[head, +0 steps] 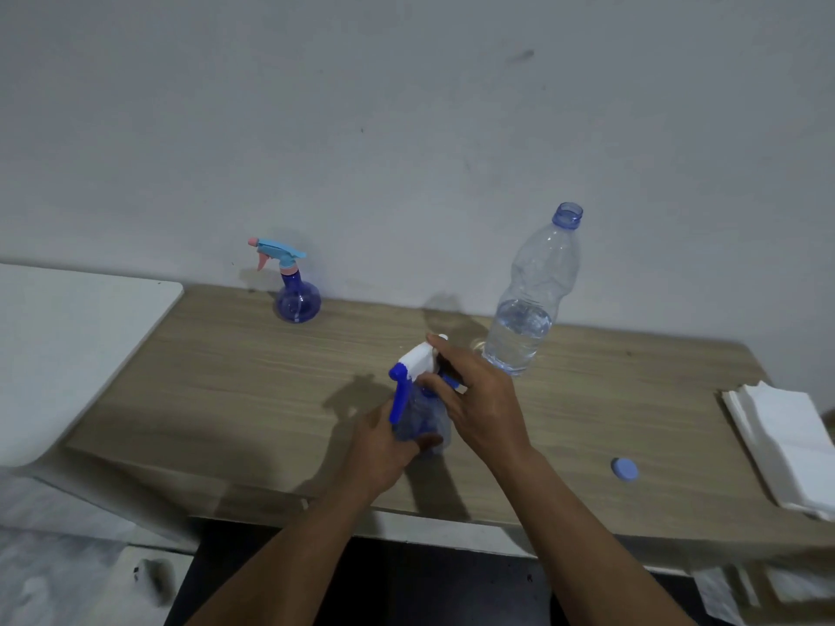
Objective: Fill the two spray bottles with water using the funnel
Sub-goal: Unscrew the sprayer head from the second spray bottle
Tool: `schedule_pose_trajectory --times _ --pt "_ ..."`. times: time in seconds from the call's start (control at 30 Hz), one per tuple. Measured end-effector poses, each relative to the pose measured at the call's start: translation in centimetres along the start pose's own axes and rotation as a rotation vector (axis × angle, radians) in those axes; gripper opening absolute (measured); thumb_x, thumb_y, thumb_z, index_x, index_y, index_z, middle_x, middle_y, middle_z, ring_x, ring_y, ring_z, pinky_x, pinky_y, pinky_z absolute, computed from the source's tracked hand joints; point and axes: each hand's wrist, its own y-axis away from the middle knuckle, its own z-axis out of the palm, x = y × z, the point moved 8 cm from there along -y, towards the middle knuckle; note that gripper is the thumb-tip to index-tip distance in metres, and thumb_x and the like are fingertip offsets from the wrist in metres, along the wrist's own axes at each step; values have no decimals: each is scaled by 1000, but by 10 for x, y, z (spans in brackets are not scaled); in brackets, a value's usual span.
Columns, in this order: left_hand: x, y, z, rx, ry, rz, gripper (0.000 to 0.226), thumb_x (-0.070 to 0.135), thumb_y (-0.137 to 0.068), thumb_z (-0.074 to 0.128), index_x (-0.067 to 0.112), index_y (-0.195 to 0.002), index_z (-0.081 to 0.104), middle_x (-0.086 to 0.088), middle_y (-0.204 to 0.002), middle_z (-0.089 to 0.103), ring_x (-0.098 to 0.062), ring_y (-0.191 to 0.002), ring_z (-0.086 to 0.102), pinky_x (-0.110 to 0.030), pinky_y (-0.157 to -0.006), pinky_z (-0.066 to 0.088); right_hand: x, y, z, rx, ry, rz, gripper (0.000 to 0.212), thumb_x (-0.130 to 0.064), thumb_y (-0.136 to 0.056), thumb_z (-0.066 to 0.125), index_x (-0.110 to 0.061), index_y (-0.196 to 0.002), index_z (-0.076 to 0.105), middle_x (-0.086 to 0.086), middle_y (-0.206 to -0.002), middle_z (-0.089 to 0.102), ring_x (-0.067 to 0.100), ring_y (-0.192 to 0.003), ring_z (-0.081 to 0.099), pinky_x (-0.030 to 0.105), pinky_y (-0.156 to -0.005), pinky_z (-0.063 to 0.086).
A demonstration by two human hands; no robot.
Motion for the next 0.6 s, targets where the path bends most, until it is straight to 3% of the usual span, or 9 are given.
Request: schedule_pose_trajectory --times 0.1,0.2,0.33,0.4,0.47,0.53,0.6 --pt "2 -2 1 -24 32 -9 64 47 -60 88 40 -116 58 11 -110 72 -10 -101 69 -32 -88 58 -12 -11 -20 91 -43 -12 53 -42 -88 69 -20 -135 62 -3 -111 72 14 -98 70 33 -88 57" --pt "2 -3 3 -57 61 13 71 25 -67 90 40 -128 56 8 -119 71 -10 -107 69 -28 -91 57 -24 -25 -49 216 -87 -17 48 -25 -92 73 -18 -137 60 1 -113 66 8 -95 69 20 -84 56" --pt "-3 -6 2 -45 95 57 81 36 -59 90 30 -133 59 7 -120 73 -15 -111 69 -46 -99 54 -34 -42 -84 329 -179 18 44 -12 -93 70 -17 -136 60 -2 -135 47 -2 -95 68 11 -78 53" --pt "-3 -8 3 -61 68 86 79 34 -60 90 36 -132 59 9 -120 73 -15 -111 70 -50 -100 53 -33 -47 -94 329 -170 36 41 -12 -95 68 -15 -135 60 -2 -138 50 3 -95 70 13 -76 54" --pt "3 -5 0 -47 46 102 69 23 -63 90 45 -122 62 17 -112 74 -9 -105 71 -41 -98 55 -30 -46 -104 358 -157 55 41 -13 -97 66 -14 -136 58 0 -129 60 -1 -93 69 16 -74 56" --pt "5 -4 -6 -29 42 125 67 13 -67 90 49 -114 60 29 -103 73 3 -95 70 -22 -88 55 -26 -42 -116 427 -159 73 42 -14 -97 66 -17 -138 56 -3 -126 63 -9 -94 66 13 -75 54" --pt "6 -4 -12 -27 42 139 68 17 -65 90 51 -114 58 31 -103 72 3 -94 70 -14 -80 54 -21 -39 -125 456 -145 85 44 -17 -97 66 -20 -140 56 -8 -127 62 -9 -95 65 10 -77 51"
